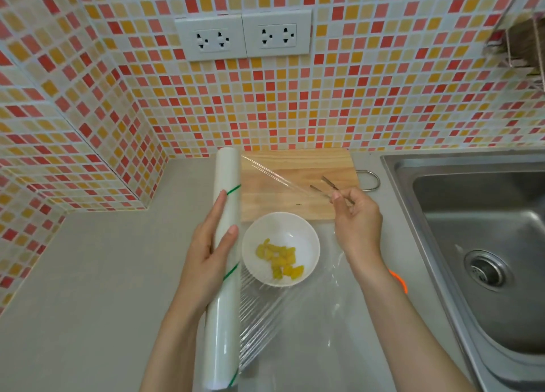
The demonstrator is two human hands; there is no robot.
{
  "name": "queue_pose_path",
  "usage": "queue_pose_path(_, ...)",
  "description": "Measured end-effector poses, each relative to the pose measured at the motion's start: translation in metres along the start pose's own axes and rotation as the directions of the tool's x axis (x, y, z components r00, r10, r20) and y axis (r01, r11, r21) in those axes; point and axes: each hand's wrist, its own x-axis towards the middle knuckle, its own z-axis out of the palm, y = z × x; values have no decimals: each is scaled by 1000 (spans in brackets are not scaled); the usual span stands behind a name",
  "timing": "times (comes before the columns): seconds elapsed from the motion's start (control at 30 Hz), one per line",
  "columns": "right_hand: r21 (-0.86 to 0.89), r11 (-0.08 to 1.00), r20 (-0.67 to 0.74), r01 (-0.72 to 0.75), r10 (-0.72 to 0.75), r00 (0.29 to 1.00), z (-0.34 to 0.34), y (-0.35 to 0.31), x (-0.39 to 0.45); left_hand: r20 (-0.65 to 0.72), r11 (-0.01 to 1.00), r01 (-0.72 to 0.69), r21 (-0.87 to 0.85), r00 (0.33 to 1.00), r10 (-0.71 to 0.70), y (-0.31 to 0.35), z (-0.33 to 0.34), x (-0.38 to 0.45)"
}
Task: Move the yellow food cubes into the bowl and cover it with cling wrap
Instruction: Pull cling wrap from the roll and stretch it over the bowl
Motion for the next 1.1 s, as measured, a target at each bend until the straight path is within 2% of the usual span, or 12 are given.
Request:
queue_pose_path(0.1,-76,997,-4,7,-7,1000,4,14,1,26,983,-41,181,999,37,-12,-4,5)
queue_pose_path(0.23,-191,981,-21,-27,23,1000,12,37,4,41,940,-49,338,998,37,-34,1,11)
queue_pose_path(0.33,-249,966,-19,-75,73,997,18,51,8,65,928,13,373,997,-40,-48,1,18)
queue_pose_path(0.6,-299,949,11,-95,102,995,24,84,-1,13,872,133,472,987,-158,-83,7,21)
queue_pose_path(0.77,-361,930,94,-70,111,989,33,86,-3,-91,853,198,483,980,-176,-91,16,13)
queue_pose_path(0.93,-312,950,183,12,48,982,36,86,-5,-150,741,257,620,966,-210,-85,29,12)
queue_pose_path(1.1,-94,996,356,-3,36,934,37,94,0,-165,707,275,651,961,-222,-81,31,12)
